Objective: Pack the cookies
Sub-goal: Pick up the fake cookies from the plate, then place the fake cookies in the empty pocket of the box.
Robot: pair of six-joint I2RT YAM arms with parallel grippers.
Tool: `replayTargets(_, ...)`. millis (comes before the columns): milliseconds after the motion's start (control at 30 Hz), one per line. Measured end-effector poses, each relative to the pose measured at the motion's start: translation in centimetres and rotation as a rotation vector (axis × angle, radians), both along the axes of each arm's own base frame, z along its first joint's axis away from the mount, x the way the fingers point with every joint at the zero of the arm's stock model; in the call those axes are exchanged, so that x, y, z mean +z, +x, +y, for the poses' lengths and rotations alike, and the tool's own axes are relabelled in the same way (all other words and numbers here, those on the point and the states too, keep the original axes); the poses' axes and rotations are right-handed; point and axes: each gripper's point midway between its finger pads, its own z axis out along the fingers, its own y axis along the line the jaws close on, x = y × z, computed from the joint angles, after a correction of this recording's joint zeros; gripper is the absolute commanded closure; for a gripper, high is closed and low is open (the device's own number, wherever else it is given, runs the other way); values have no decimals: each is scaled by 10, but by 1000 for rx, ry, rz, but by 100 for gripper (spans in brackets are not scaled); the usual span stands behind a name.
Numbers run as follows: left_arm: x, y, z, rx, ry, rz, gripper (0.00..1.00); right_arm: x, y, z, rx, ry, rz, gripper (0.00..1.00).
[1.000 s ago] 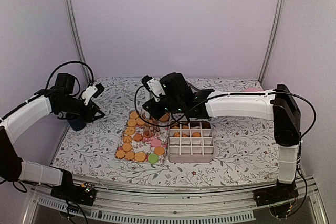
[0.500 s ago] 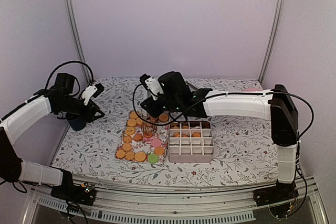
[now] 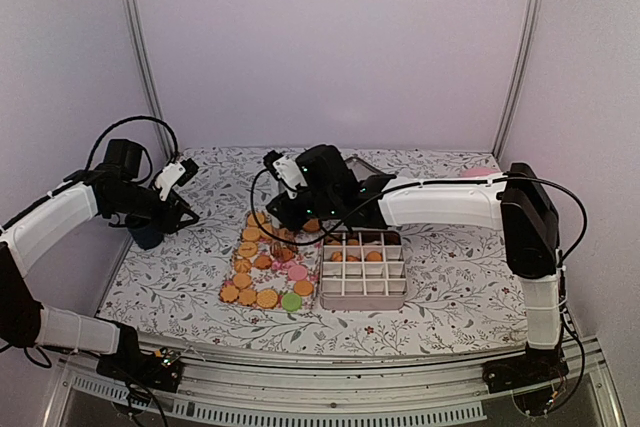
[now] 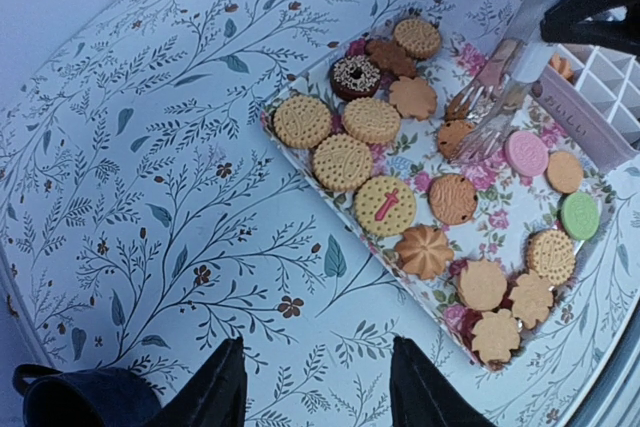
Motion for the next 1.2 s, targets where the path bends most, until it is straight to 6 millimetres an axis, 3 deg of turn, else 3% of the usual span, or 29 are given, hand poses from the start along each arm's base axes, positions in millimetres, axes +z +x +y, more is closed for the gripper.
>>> replayTargets(100,0,0,0,0,0,0,50,0,0,0,-2,0,0,87)
replayTargets(167,0,0,0,0,0,0,50,0,1,0,-6,1,-1,93)
replayTargets(500,0,0,0,0,0,0,50,4,5,-5,-35,-9,-17,98)
replayTargets(600,0,0,0,0,0,1,50,15,5,-10,-48,-11,-33,98)
replayTargets(700,0,0,0,0,0,0,50,40,3,-19,-58,10,-63,98)
replayTargets(900,0,0,0,0,-1,0,50,111,-8,-61,-100,91,-139,97)
replayTargets(967,0,0,0,-1,-2,1,50,124,-11,-80,-124,103,-154,96)
replayTargets(1067,1,0,-1,-2,-4,0,50,126,-12,-117,-182,89,-159,96)
replayTargets(1200,2,0,-1,-4,-4,-1,50,104,-13,-164,-263,29,-127,95)
